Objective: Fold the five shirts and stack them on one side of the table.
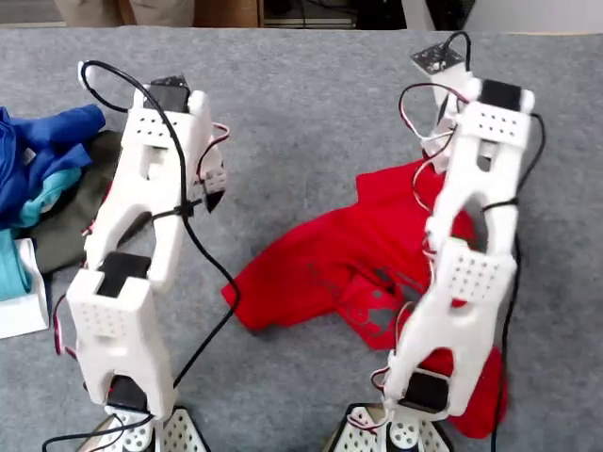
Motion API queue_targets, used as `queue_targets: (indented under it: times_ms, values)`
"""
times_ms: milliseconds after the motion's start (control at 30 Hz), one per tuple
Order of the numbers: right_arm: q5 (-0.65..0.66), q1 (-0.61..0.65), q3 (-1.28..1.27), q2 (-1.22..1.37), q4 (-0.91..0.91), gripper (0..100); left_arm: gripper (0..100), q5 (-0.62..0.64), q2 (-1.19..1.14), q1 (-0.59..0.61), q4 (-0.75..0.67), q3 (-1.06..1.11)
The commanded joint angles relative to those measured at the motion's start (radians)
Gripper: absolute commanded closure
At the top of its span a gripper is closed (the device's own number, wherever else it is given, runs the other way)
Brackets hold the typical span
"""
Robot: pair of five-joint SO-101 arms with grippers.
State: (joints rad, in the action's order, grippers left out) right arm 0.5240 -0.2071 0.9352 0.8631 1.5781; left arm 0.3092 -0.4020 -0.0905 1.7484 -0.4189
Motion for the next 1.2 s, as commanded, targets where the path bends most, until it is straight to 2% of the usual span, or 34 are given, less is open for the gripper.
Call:
queue_targets:
  times_ms: [0, 133, 233, 367, 600, 900, 1000, 1167]
  values:
    - [-0.035, 0.015, 0.397, 0.226, 0.052, 67.0, 89, -0.038, 0.101, -0.011, 0.011, 0.071]
    - [-0.037, 0.033, 0.651, 0.433, 0.106, 67.0, 89, -0.094, 0.156, -0.018, 0.011, 0.181]
    - [-0.035, 0.05, 0.733, 0.518, 0.126, 67.0, 89, -0.135, 0.173, -0.017, 0.011, 0.239]
    - [-0.029, 0.054, 0.704, 0.53, 0.1, 70.9, 89, -0.14, 0.171, -0.018, 0.011, 0.287]
    - [-0.032, 0.054, 0.69, 0.522, 0.081, 91.2, 89, -0.14, 0.171, -0.018, 0.011, 0.293]
    - [-0.037, 0.051, 0.697, 0.522, 0.081, 91.7, 89, -0.14, 0.171, -0.018, 0.011, 0.295]
    - [-0.078, 0.048, 0.7, 0.518, 0.075, 91.9, 89, -0.14, 0.171, -0.018, 0.011, 0.295]
    - [-0.114, 0.031, 0.731, 0.516, 0.015, 97.5, 89, -0.14, 0.17, -0.02, 0.011, 0.293]
